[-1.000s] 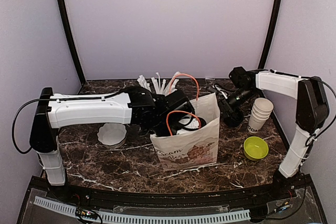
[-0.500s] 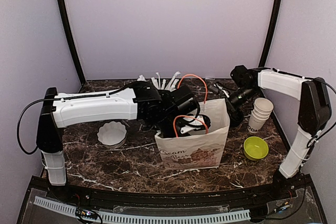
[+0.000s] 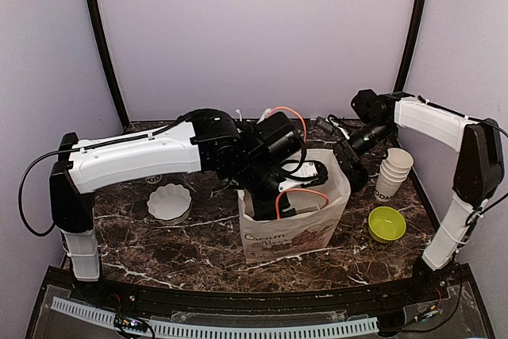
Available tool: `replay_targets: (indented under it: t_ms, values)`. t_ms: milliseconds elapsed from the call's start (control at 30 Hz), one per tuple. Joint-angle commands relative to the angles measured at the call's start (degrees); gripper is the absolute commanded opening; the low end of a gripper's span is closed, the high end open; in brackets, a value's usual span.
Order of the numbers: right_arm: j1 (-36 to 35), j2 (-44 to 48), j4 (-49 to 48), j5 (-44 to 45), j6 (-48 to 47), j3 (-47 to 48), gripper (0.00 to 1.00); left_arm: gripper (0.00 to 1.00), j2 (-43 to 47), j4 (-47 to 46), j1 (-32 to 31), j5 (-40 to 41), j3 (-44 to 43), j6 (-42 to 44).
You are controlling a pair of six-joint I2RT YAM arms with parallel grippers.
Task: Pack the takeout coffee
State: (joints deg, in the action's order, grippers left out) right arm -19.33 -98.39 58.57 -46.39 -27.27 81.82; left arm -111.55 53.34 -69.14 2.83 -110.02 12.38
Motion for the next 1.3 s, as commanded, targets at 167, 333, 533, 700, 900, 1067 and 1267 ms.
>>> replay_targets:
  t_ms: [167, 333, 533, 700, 900, 1067, 1267]
  values:
    - [0.5, 8.4, 4.8, -0.2, -2.0, 12.3, 0.54, 0.99, 7.0, -2.5, -0.2, 3.6, -1.6, 1.5]
    - [0.2, 10.7, 3.6, -5.8, -5.2, 14.3, 0.58, 0.99, 10.4, -6.5, -0.1, 7.1, 0.2, 1.8]
    - [-5.8, 5.7, 7.4, -9.6, -10.2, 20.5, 0.60, 0.99, 14.8, -12.1, -0.1, 9.6, 0.7, 2.8]
    - [-12.6, 1.7, 5.2, -7.2, -8.7, 24.3, 0.61, 0.99, 18.3, -14.4, -0.2, 10.6, 3.0, 2.3]
    - [-15.8, -1.5, 5.0, -5.3, -4.7, 30.2, 0.32, 0.99, 23.8, -14.6, -0.9, 12.6, 5.4, -0.5]
    - [-16.0, 0.7, 3.6, -4.8, -3.1, 30.0, 0.00, 0.99, 32.9, -19.3, -1.1, 18.4, 11.6, -1.0]
    - [-17.8, 11.6, -1.8, -6.2, -1.7, 17.6, 0.00, 0.99, 45.7, -33.6, -1.0, 30.4, 26.2, 1.0]
